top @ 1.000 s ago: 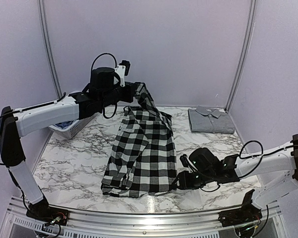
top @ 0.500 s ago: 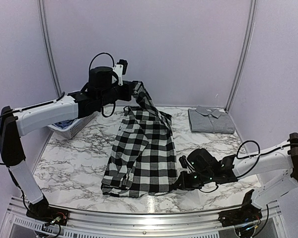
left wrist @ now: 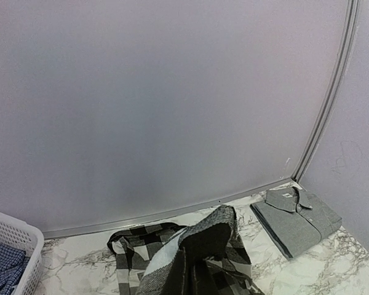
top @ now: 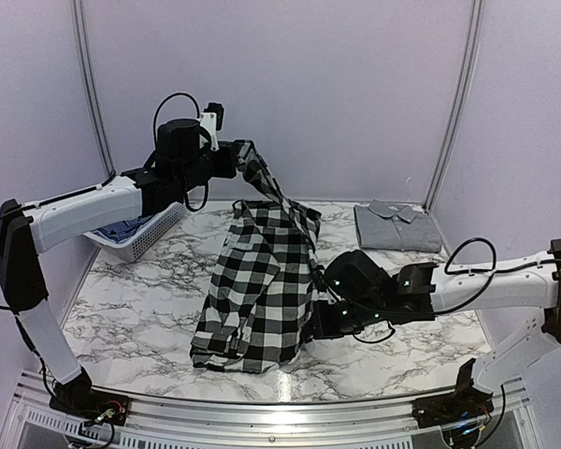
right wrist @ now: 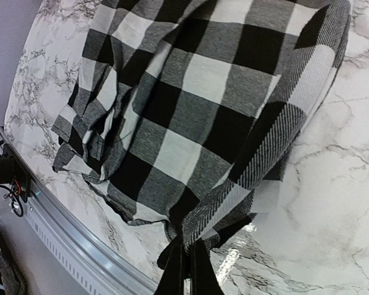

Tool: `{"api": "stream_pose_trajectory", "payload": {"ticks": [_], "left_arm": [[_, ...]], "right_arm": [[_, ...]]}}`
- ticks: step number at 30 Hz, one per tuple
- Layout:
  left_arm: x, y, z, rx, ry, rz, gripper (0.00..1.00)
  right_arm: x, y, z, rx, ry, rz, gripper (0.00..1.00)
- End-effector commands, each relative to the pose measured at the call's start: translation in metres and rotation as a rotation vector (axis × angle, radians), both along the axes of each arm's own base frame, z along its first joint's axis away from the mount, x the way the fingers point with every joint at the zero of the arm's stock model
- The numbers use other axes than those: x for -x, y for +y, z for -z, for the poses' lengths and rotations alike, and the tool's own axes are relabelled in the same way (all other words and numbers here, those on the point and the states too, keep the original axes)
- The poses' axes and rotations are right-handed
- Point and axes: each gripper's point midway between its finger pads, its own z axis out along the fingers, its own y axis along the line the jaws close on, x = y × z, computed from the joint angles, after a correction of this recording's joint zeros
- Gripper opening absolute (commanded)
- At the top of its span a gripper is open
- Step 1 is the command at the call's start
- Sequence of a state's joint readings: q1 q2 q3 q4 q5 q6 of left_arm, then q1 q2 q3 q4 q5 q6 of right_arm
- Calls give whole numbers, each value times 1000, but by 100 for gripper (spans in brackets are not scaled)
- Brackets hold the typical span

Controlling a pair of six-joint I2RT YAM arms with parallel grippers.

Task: Fold and stack the long sleeve shirts
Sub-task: Fold the 1/3-folded shirt at the center of the board.

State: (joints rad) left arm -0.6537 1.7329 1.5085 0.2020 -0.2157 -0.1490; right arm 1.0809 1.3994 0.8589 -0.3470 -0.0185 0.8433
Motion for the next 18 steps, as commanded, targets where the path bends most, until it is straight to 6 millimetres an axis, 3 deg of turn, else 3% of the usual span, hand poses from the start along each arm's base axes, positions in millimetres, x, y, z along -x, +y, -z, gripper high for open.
{"api": "stream_pose_trajectory", "payload": {"ticks": [1,7,12,18], "left_arm": [[-6,19,-34,53,-86,-44,0],[-14,47,-25,55,-75,-93,0],[-17,76,-14,59,-61,-141,0],[-18,104,-6,80,-48,-176,0]], "right_arm": [[0,19,-4,79,-36,-59,0],[-1,63,-4,64,-25,-169,0],[2,98,12,62,16,-262,0],[7,122,19,62,34,-322,0]]}}
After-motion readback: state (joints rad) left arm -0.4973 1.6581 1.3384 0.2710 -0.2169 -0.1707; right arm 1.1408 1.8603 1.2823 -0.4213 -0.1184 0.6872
